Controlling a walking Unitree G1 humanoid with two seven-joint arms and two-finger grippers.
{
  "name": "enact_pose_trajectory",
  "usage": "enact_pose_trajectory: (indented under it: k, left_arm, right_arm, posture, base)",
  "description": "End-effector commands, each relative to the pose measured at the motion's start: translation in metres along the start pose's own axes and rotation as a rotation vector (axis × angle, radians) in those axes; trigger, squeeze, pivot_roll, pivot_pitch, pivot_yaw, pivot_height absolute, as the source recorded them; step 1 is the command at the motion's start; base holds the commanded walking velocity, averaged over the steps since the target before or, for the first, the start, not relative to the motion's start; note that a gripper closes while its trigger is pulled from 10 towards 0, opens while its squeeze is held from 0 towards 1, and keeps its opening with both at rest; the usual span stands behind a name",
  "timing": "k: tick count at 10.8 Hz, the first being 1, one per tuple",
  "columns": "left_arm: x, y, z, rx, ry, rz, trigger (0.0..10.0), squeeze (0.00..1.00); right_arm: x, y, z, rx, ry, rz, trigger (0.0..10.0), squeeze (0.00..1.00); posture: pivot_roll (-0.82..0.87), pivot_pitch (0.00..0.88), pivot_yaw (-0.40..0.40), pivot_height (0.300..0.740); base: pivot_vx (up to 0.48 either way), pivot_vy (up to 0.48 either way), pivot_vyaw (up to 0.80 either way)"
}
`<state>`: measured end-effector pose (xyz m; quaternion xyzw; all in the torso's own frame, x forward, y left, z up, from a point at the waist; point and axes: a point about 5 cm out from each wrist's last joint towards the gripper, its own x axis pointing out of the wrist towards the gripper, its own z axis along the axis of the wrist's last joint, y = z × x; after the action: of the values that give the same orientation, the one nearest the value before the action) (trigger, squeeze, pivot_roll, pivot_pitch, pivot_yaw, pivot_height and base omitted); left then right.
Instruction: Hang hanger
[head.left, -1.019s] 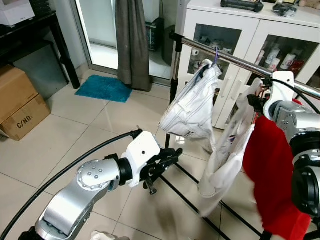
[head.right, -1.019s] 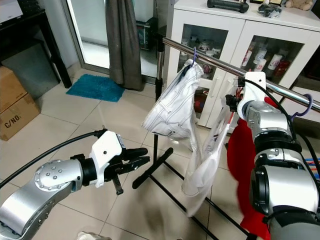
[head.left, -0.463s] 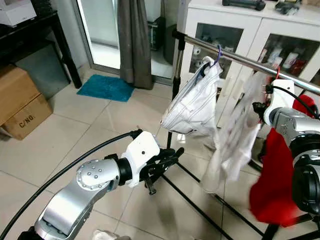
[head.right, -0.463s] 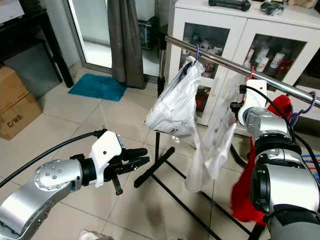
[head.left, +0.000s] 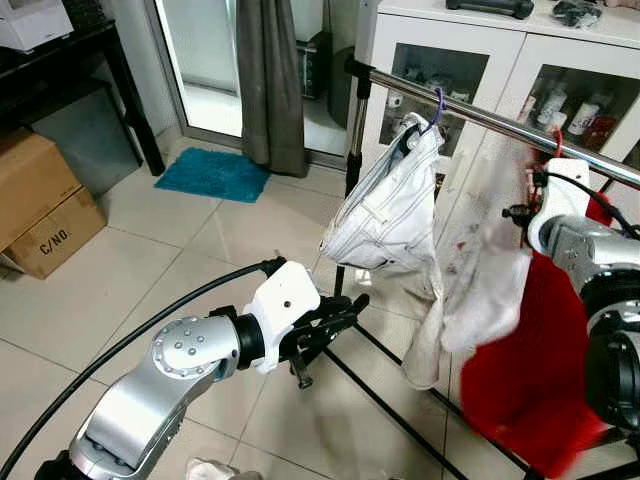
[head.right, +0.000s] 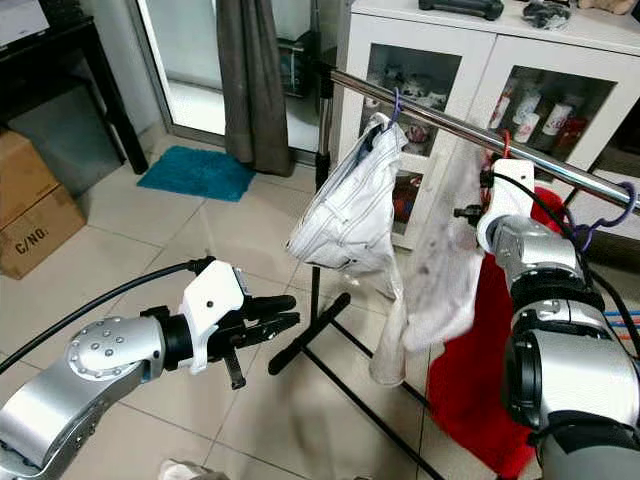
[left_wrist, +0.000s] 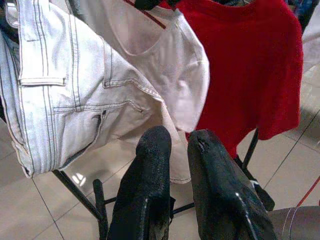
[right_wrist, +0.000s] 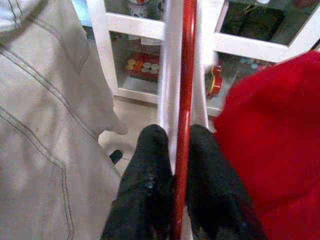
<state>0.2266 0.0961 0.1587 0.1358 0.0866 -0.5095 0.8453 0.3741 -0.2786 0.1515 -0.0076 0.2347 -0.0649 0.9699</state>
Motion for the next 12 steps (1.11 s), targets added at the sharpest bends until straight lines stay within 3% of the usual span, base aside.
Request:
enact_pose_trajectory:
  k: [1,3,4,5,6,7,12]
  left_arm:
    - [0.0,-0.001,0.002,0.012,0.005,-0.003,10.0,0.0]
    - [-0.001,-0.003,0.001,0.007,0.006,-0.001,10.0,0.0]
    - [-0.001,-0.004,0.001,0.002,0.005,-0.005,10.0,0.0]
    - [0.001,-0.005,0.001,0.0,0.003,-0.012,10.0,0.0]
    - [0.002,-0.005,0.001,0.0,0.002,-0.014,10.0,0.0]
    - [0.004,-0.004,0.002,0.001,-0.001,-0.014,10.0,0.0]
    - [0.002,-0.007,0.0,-0.009,-0.001,0.0,10.0,0.0]
  right_arm:
    - [-0.004,-0.009,0.006,0.002,-0.016,-0.006,0.0,0.0]
    - [-0.012,-0.017,0.006,-0.056,-0.026,0.026,0.2,0.0]
    - [-0.018,-0.021,0.008,-0.094,-0.059,0.053,4.7,0.0]
    - [-0.023,-0.023,0.012,-0.136,-0.108,0.089,3.4,0.0]
    - [-0.025,-0.023,0.013,-0.145,-0.125,0.107,0.8,0.0]
    - [-0.03,-0.018,0.014,-0.161,-0.156,0.149,0.0,0.0]
    - [-0.051,-0.01,0.011,-0.25,-0.24,0.246,0.0,0.0]
  posture:
    - [0.09,0.021,-0.002,0.74]
    - [0.08,0.022,-0.004,0.74]
    - [0.07,0.029,0.004,0.74]
    - [0.06,0.032,0.009,0.74]
    - [0.06,0.032,0.011,0.74]
    - [0.06,0.032,0.011,0.74]
    - [0.06,0.035,-0.011,0.74]
  base:
    - [0.0,0.0,0.0]
    - [0.0,0.0,0.0]
    - [0.0,0.0,0.0]
    - [0.0,0.0,0.0]
    - [0.0,0.0,0.0]
    - [0.0,0.0,0.0]
    - [0.0,0.0,0.0]
